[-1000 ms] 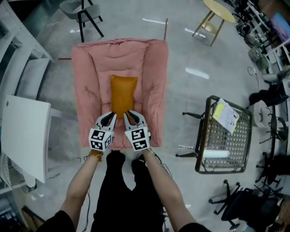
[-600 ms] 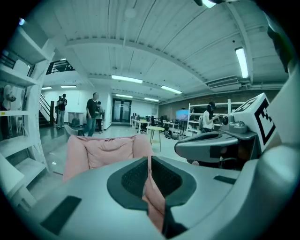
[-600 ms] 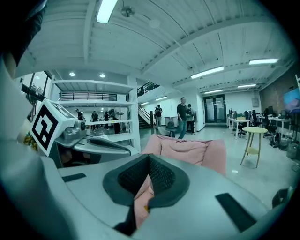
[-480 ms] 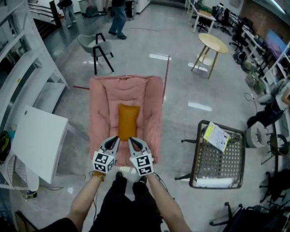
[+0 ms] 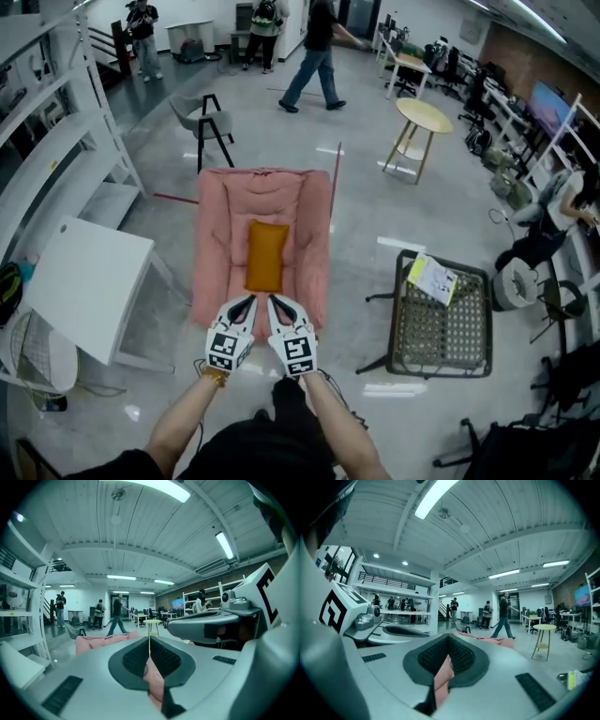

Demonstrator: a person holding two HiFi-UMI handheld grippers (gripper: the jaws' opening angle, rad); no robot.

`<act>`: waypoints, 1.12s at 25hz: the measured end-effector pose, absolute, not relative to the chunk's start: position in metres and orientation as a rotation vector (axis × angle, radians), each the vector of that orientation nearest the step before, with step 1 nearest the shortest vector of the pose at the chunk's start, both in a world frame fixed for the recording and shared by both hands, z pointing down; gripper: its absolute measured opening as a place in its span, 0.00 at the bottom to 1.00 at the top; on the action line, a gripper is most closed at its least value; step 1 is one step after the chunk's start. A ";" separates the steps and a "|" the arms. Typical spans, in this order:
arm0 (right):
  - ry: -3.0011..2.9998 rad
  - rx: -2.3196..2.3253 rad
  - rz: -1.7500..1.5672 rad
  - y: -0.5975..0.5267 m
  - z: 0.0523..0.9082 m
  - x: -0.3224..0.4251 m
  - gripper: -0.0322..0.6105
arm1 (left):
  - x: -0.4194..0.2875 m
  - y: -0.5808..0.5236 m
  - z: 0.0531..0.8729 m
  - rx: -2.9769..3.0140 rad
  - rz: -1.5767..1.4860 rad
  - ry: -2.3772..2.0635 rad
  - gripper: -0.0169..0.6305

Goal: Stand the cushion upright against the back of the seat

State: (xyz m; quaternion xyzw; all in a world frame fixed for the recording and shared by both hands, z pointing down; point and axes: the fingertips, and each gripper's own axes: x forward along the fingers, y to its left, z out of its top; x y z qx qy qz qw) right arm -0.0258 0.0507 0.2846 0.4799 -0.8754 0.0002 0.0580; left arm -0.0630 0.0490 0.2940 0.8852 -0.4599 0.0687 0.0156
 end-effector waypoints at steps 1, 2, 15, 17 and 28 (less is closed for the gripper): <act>-2.653 1.466 0.000 0.070 0.282 -0.030 0.07 | -0.068 0.068 0.291 2.750 0.200 -1.435 0.05; -2.655 1.474 0.003 0.090 0.280 -0.035 0.07 | -0.073 0.087 0.289 2.746 0.192 -1.442 0.05; -2.690 1.460 -0.069 0.286 0.253 -0.053 0.07 | -0.082 0.282 0.285 2.709 0.166 -1.505 0.05; -2.711 1.456 -0.096 0.312 0.248 -0.042 0.07 | -0.074 0.307 0.275 2.714 0.156 -1.541 0.05; -2.756 1.468 -0.125 0.437 0.239 0.019 0.07 | -0.034 0.444 0.246 2.701 0.137 -1.632 0.05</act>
